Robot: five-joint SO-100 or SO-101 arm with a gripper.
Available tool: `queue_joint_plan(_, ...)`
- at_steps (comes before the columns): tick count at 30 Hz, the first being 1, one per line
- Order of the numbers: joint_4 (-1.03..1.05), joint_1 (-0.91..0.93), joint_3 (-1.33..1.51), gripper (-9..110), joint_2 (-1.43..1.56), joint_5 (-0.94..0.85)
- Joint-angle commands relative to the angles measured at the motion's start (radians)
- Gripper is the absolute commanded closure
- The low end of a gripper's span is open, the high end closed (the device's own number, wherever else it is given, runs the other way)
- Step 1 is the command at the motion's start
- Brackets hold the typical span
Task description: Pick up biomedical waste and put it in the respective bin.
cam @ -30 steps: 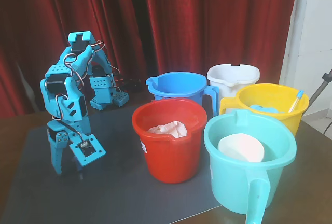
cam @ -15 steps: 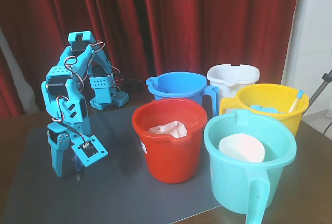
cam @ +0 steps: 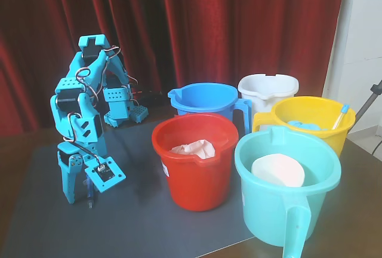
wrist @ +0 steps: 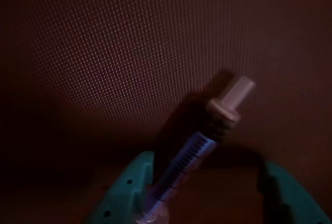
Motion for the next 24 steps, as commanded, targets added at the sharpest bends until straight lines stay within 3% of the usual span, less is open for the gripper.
queue_joint_plan(1, -0.002, -0.009, 0.031, 80, 0.018, 0.0)
queue_joint_plan(11, 0.009, -0.011, 0.037, 81, 0.018, 0.081)
queue_joint_plan(17, -0.04, -0.011, 0.054, 102, 0.018, 0.066)
queue_joint_plan(24, -0.044, -0.011, 0.055, 102, 0.012, 0.074)
